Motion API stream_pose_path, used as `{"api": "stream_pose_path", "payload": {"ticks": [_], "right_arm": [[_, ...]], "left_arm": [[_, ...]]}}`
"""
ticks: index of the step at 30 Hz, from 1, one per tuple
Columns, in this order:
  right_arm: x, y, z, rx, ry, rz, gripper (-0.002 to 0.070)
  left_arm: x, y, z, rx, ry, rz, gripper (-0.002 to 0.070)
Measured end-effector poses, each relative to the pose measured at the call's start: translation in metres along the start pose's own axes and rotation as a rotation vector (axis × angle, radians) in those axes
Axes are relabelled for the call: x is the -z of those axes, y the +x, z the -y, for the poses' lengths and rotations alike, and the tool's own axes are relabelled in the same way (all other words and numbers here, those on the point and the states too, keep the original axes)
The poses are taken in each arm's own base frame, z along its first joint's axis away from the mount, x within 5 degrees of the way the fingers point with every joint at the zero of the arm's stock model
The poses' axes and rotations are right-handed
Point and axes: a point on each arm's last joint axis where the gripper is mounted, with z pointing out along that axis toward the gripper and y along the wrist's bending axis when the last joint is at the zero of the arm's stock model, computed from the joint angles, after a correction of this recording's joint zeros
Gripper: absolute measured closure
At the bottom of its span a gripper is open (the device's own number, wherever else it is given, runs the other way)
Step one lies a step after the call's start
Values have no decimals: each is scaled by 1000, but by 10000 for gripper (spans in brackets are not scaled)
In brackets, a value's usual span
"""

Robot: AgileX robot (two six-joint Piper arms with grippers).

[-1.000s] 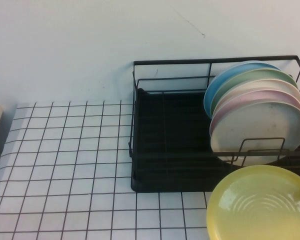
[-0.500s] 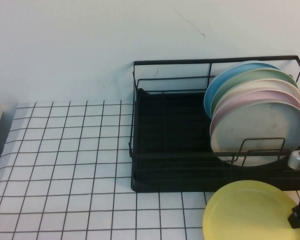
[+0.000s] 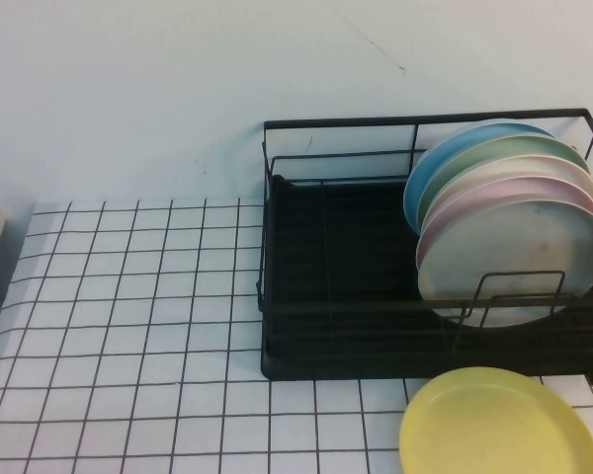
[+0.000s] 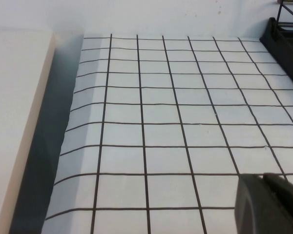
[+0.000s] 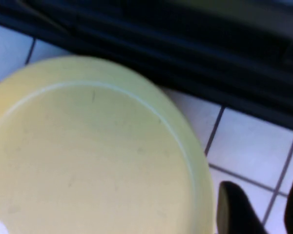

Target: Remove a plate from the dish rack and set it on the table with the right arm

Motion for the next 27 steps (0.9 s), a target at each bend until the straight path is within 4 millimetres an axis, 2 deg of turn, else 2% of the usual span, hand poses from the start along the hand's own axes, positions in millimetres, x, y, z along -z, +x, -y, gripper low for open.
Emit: {"api": "stream_pose_path", "payload": {"ticks": [2,5,7,10,13,16,20,27], "right_arm": [[18,-4,-5,23,22,69,471],[54,-10,-16,96,65,199,584],[86,-12,-26,172,108,314,638],[131,-8,-40,290,206,497,666],[172,4,-56,421,320,664,675],[193,21,-67,527,408,753,678],[189,47,-72,565,440,774,678],[146,99,-74,496,372,755,678]], "left_arm": [[0,0,0,0,0,0,678],[0,0,0,0,0,0,678],[0,0,0,0,0,0,678],[0,0,0,0,0,0,678],[0,0,0,0,0,0,678],[0,0,0,2,0,0,678],[0,0,0,2,0,0,678],[0,0,0,2,0,0,678]]}}
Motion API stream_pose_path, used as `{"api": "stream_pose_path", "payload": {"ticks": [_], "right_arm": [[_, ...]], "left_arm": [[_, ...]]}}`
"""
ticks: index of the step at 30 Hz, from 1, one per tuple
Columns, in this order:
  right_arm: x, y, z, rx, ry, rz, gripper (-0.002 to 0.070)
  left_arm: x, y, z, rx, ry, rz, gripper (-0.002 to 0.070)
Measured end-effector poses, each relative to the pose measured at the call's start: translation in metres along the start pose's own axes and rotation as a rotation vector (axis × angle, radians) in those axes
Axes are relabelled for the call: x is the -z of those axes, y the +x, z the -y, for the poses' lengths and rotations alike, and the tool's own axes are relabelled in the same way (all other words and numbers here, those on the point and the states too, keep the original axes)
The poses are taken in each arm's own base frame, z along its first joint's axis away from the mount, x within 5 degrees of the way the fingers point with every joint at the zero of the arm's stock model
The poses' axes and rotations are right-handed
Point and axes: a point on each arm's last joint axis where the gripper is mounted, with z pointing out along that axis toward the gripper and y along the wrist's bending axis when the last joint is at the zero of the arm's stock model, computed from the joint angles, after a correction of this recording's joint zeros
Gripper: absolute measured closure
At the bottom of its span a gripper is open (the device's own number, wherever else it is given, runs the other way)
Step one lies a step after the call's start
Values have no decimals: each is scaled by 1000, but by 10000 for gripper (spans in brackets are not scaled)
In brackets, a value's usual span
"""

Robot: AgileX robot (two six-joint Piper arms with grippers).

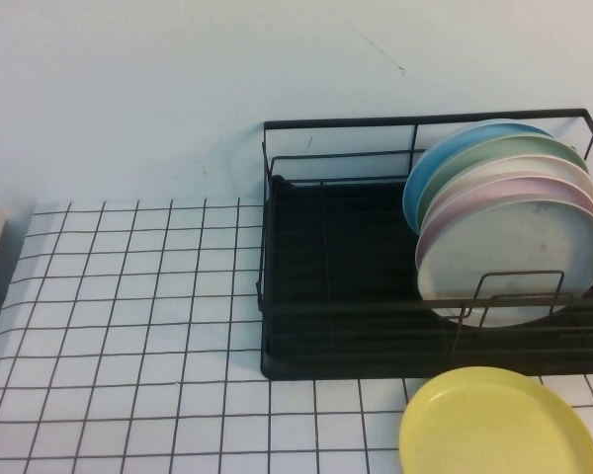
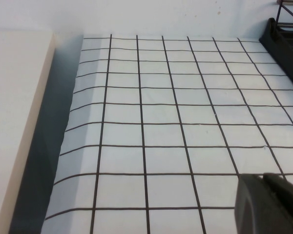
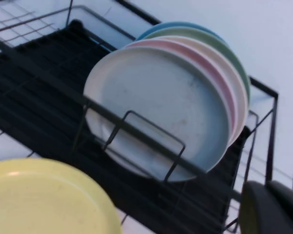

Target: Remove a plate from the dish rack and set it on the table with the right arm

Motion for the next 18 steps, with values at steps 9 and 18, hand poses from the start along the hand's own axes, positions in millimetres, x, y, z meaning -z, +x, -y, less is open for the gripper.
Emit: {"api": "stream_pose_path", "payload": {"ticks": [9,18], "right_arm": [[5,24,-23,-32,-89,-24,678],[6,22,-25,-92,-108,5,678]], "left_arm": [[0,0,0,0,0,0,678],[0,0,0,0,0,0,678]]}}
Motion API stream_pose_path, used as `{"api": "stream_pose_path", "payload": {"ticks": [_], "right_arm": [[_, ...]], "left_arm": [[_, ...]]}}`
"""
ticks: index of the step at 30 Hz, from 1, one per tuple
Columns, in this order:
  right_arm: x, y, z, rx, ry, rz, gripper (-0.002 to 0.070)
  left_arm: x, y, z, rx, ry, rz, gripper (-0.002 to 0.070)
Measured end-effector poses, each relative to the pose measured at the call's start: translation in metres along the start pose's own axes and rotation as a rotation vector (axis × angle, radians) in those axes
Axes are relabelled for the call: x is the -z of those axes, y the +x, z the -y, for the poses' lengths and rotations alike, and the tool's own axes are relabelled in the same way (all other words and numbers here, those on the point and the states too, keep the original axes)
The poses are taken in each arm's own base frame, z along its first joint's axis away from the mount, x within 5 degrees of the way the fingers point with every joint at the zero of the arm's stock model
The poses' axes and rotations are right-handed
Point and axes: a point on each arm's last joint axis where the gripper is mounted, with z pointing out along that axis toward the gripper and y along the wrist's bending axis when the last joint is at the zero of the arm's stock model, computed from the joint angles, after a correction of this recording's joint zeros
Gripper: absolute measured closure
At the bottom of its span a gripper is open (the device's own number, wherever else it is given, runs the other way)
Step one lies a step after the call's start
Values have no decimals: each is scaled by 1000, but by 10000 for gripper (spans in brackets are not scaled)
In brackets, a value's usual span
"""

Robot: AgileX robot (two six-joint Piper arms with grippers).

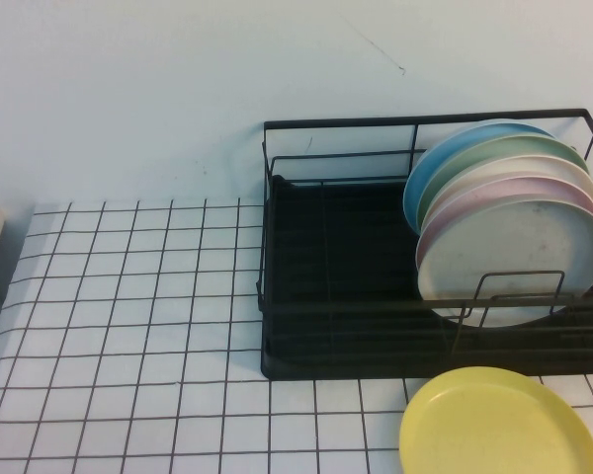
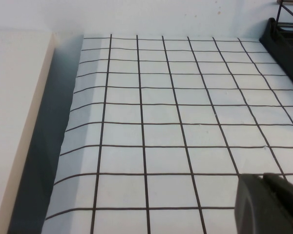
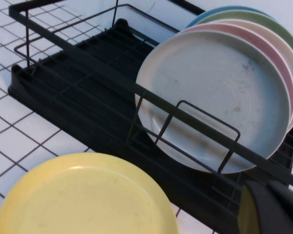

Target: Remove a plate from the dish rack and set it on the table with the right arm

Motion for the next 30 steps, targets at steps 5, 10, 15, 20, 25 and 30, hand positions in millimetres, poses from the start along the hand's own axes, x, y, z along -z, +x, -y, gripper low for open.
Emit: {"api": "stream_pose_path", "payload": {"ticks": [5,10,15,20,25,30], "right_arm": [[0,0,0,-1,0,1,678],[0,-1,3,-2,34,16,678],[0,-4,11,-16,130,58,678],[-4,8,12,-34,167,43,678],[3,25,8,40,232,1,678],[13,46,5,-70,342,12,678]], "left_arm": [[0,0,0,0,0,0,678],[0,0,0,-3,0,0,678],[0,0,0,-3,0,0,678],[0,0,0,-3,0,0,678],[0,0,0,-3,0,0,678],[0,0,0,-3,0,0,678]]}}
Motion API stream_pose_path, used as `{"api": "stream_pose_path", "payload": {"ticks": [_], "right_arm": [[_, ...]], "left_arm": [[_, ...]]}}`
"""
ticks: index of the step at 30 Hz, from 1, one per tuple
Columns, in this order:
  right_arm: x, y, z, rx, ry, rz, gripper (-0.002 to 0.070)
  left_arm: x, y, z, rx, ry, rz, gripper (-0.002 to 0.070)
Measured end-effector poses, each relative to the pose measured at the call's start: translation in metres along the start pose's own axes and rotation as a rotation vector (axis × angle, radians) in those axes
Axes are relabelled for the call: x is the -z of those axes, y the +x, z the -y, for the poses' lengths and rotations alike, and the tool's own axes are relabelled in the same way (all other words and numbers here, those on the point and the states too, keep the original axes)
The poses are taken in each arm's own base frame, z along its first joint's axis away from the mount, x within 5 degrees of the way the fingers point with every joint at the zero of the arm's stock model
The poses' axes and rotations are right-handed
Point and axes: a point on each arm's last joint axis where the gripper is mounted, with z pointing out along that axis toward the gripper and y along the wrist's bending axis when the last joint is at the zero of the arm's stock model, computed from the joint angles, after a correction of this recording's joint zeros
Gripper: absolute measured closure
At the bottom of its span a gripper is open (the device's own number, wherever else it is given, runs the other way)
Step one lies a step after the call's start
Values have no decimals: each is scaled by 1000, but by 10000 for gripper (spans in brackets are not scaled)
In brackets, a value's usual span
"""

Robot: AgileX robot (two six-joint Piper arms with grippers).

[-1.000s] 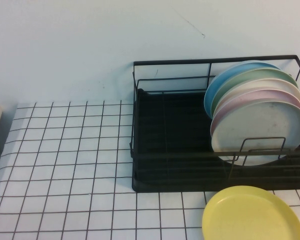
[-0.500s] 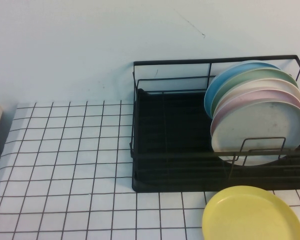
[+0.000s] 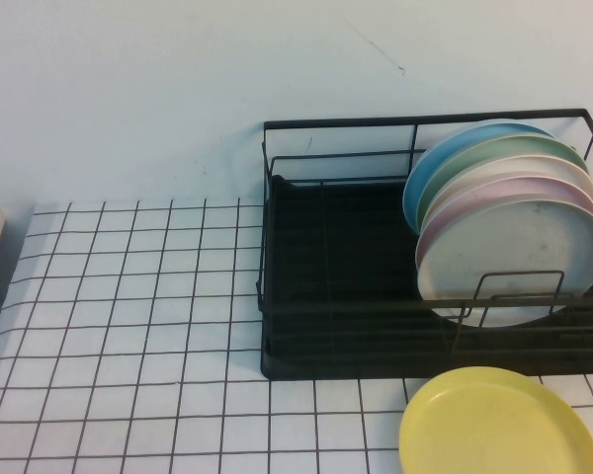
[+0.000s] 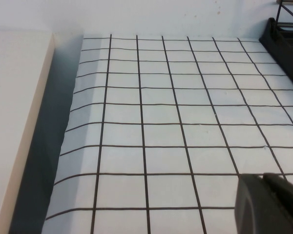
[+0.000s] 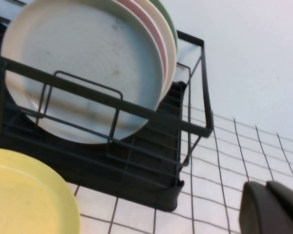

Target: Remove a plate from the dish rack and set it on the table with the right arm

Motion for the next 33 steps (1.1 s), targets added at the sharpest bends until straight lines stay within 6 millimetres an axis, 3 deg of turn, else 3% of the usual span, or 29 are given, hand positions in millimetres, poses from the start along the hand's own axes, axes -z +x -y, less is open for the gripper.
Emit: {"api": "stream_pose_path", "payload": {"ticks": [5,10,33], "right_arm": [[-1,35,-6,-103,56,-38,678],[-1,50,-10,-150,59,-91,679],[-1,52,-11,-182,60,-111,679]], "left_arm": [[0,0,0,0,0,0,678],[0,0,0,0,0,0,678],[0,0,0,5,0,0,678]]}}
